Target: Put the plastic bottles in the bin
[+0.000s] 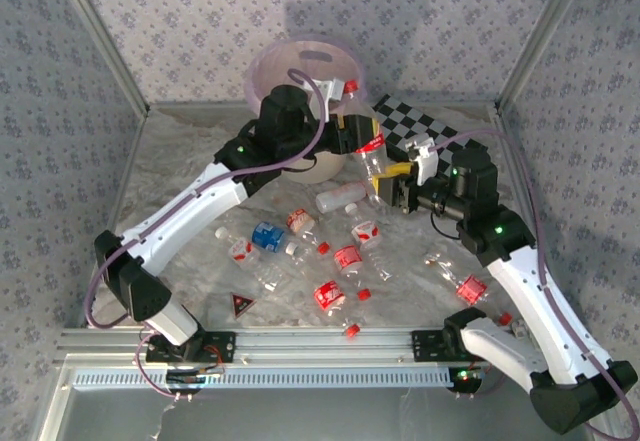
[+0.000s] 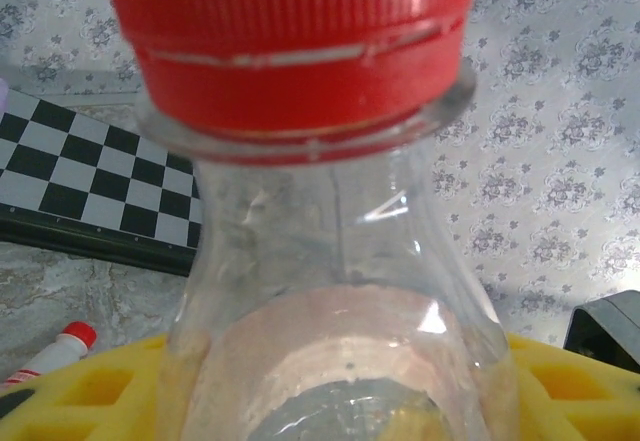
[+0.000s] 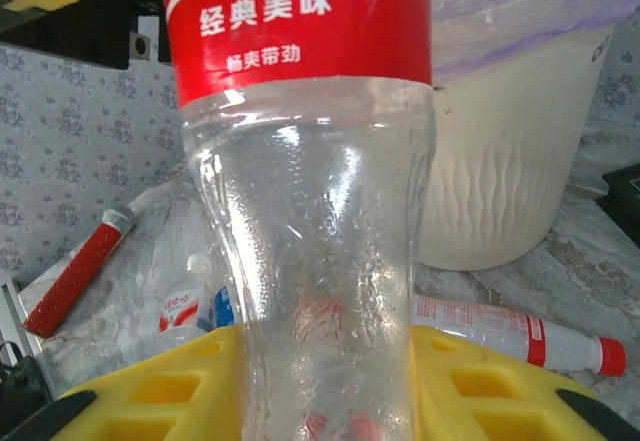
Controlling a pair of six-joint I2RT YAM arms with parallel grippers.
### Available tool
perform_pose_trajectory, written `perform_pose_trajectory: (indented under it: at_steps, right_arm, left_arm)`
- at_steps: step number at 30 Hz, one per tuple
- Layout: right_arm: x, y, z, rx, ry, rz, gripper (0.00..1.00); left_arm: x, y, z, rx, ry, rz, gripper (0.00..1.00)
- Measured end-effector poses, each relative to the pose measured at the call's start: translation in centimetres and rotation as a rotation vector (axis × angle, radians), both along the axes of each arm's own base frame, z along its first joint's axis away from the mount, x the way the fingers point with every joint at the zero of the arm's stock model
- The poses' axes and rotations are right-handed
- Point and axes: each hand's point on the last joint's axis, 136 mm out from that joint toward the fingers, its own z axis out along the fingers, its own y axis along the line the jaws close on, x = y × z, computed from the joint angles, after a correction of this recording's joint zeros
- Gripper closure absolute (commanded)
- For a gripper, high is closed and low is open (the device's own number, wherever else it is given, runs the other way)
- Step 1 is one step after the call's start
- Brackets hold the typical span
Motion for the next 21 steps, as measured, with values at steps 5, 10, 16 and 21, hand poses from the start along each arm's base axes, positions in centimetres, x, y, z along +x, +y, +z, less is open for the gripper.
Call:
perform_pose_trajectory:
  at_steps: [5,10,16,21]
  right_arm:
    - [-0.1,-0.1,-0.2,-0.019,-0.006,0.000,0.00]
    - [0.0,-2.3,-1.2,-0.076,0.026,-0.106,0.00]
    - [0.7,-6.7,-3.3,-0.154,0.291,-0.382,0.00]
    - [-2.4,-11.0,-9.6,-0.151,0.572,-0.641,0.00]
  left_arm:
    - [0.7,-0.1,1.3,-0.010,-0.022,0.006,0.58]
    - [4.0,3.1,4.5,-0.044,-0.088,0.097,0.75]
    - [8.3,8.9,9.1,-0.047,-0.228,0.288,1.00]
    - [10.8,12.0,11.6,-0.004,-0.331,0.416,1.00]
